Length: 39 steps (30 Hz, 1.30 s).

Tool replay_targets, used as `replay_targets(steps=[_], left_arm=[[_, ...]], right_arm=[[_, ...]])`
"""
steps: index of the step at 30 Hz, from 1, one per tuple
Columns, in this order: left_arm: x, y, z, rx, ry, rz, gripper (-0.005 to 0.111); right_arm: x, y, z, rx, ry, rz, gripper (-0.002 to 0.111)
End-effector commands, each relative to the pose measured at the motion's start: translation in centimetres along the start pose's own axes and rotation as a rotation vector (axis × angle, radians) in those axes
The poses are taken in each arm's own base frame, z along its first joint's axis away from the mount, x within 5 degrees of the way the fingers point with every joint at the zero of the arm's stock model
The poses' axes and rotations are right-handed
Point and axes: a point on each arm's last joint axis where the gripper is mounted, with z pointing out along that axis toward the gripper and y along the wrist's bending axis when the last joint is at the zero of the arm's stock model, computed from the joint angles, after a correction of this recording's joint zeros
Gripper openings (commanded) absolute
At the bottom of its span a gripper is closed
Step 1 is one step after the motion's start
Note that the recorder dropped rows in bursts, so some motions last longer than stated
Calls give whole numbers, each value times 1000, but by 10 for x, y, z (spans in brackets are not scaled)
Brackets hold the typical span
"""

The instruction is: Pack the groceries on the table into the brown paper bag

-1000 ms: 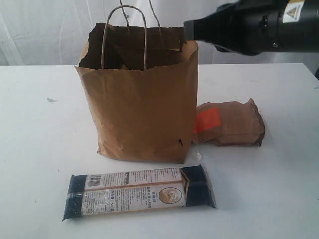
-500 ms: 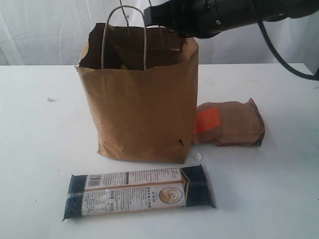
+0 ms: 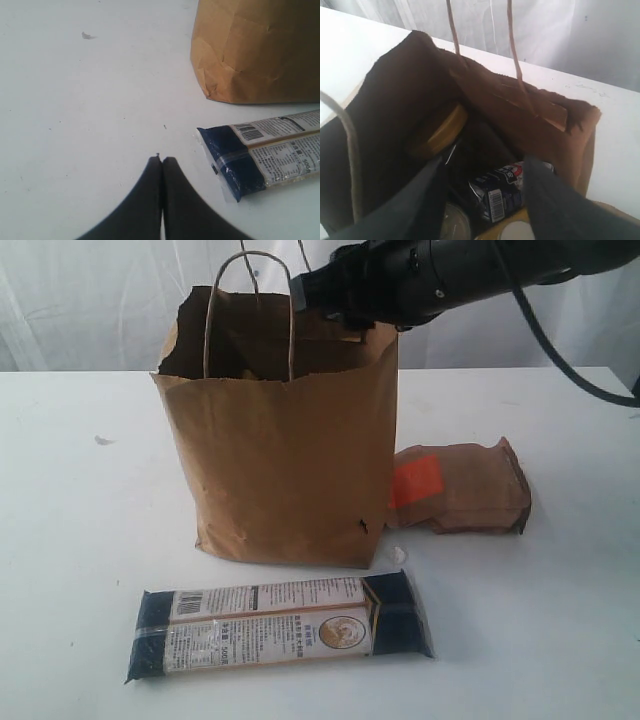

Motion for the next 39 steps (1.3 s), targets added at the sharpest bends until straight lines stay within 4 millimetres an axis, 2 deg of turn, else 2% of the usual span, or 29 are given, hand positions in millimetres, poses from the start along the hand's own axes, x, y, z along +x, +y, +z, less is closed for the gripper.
replay_targets(steps=[1,9,19,28,39], left_arm=[[1,0,0,0,0,-5,0],[1,0,0,0,0,-5,0],[1,0,0,0,0,-5,0],[1,0,0,0,0,-5,0],[1,0,0,0,0,-5,0]], right_arm=[[-6,1,-17,10,-15,-44,46],[-5,-1,-50,36,57,-67,46],[-7,-7,-76,100,52,-79,46],[-10,-13,-82,166,26,-77,46],[-4,-19,-83,238,92,-62,46]])
